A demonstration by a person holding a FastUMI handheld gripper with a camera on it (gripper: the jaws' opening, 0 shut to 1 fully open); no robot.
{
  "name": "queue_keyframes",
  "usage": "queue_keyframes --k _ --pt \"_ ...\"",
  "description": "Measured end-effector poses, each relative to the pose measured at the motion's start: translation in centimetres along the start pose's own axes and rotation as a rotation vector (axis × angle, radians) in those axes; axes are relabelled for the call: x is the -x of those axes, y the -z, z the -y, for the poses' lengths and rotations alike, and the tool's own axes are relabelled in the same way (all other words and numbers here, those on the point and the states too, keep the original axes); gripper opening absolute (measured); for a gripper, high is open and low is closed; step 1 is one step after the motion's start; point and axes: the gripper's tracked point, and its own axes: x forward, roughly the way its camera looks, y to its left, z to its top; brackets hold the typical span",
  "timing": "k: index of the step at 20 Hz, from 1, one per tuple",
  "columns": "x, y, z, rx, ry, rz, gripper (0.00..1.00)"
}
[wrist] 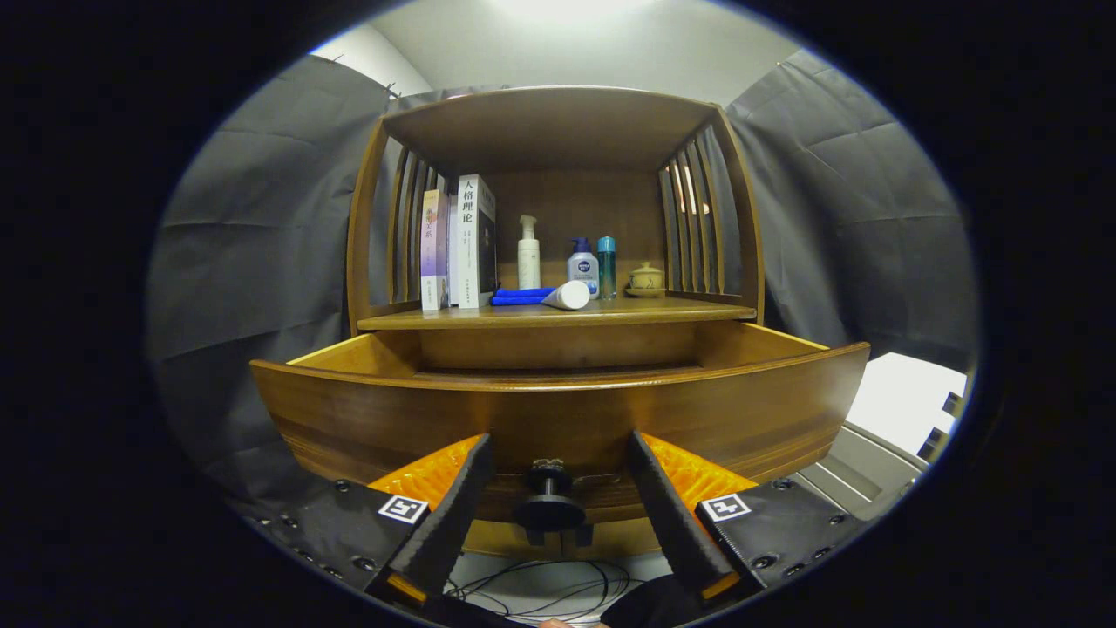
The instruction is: Pull open the drawer, take out the items inside it, and place them on the countertop above the cabinet.
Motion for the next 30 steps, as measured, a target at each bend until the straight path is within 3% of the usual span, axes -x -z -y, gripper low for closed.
queue_keyframes --k 30 --pt "-16.0 -2.9 -0.8 -0.054 0.011 -0.038 0.98"
